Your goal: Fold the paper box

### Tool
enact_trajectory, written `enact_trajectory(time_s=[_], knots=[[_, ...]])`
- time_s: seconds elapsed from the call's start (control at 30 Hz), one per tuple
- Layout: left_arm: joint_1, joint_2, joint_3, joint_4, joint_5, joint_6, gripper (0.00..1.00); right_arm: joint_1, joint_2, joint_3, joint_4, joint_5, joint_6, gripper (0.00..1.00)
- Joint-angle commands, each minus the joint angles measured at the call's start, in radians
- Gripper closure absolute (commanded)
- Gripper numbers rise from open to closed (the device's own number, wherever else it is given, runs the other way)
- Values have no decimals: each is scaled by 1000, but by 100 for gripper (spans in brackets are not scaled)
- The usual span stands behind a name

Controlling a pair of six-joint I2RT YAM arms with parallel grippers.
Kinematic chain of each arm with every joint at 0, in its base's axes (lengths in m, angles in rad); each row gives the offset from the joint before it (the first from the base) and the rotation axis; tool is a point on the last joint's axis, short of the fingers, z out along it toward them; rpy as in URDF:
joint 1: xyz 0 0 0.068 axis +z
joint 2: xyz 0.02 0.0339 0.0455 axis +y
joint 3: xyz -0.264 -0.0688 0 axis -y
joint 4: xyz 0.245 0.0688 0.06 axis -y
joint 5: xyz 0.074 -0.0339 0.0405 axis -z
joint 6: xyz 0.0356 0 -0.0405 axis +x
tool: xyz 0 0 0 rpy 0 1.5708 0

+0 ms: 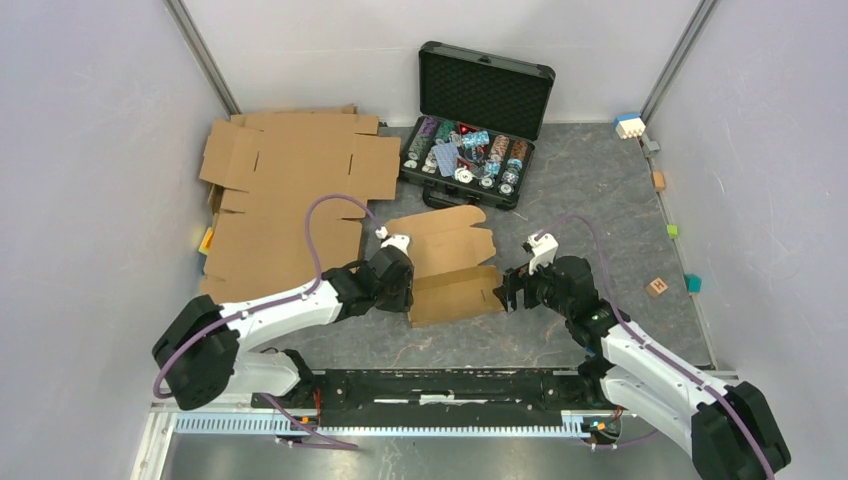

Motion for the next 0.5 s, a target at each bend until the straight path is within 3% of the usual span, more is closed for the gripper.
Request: enact_trajectory(time_s=[0.0,0.3,0.47], knots=[[3,43,22,37,6,-26,59,6,-1,23,-11,33,-28,8],[1,40,55,-41,-75,33,81,87,-17,46,-8,83,11,10],[-3,36,45,-17,-103,34,84,184,-46,24,27,163,101,12]])
